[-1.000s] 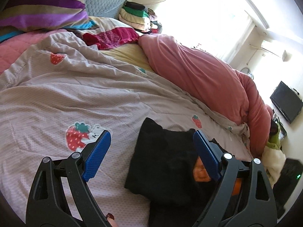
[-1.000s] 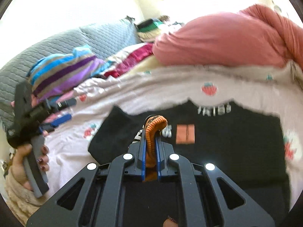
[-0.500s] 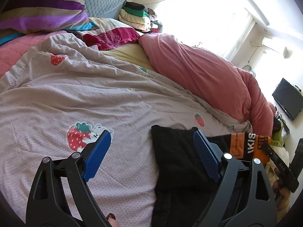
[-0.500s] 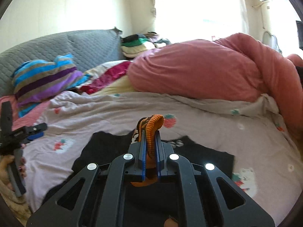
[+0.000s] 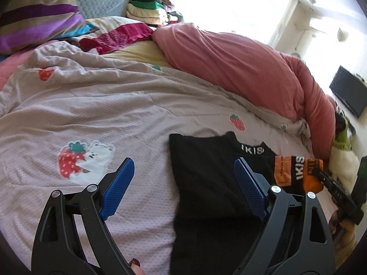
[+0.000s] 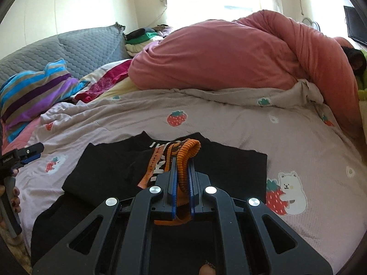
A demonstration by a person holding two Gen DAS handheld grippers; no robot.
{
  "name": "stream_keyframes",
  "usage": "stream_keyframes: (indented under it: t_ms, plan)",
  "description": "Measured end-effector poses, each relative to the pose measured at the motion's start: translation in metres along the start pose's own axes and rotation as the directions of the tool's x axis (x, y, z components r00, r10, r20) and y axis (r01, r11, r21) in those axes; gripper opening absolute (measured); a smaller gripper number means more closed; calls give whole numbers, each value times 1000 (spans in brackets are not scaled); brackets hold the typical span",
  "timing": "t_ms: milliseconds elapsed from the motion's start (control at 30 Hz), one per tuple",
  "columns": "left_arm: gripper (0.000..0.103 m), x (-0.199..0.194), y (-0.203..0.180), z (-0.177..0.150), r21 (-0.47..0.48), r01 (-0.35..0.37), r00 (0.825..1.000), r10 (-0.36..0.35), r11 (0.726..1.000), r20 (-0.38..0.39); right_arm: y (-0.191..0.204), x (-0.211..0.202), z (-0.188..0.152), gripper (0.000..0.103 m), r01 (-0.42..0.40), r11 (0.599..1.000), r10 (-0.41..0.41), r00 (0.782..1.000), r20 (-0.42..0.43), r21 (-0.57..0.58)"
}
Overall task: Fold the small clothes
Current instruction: 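Grasp a folded orange cuff with the right gripper and lift it, then lower the orange cuff onto the shirt body and open the right gripper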
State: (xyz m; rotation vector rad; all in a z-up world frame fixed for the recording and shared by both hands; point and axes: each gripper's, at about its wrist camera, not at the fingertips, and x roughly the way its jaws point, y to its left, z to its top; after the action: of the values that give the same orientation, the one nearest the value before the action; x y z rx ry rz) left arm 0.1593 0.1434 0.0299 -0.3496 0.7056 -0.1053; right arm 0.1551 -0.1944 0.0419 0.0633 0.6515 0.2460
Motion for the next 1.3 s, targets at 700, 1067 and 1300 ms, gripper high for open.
stream_keyframes:
  t_ms: [700, 1067, 1300]
  plan:
    - [82, 41, -61, -10, 139, -3, 995, 17, 990, -97, -24, 5, -15, 16, 122, 993, -121, 992, -32, 5]
    - [81, 87, -86, -31, 223, 17, 968, 40, 975, -249, -8, 15, -17, 25, 46, 998, -49, 996, -81, -38]
    - [78, 99, -77, -50, 254, 14, 943, 72, 967, -325, 10, 25, -18, 29, 14, 998, -20, 994, -107, -62]
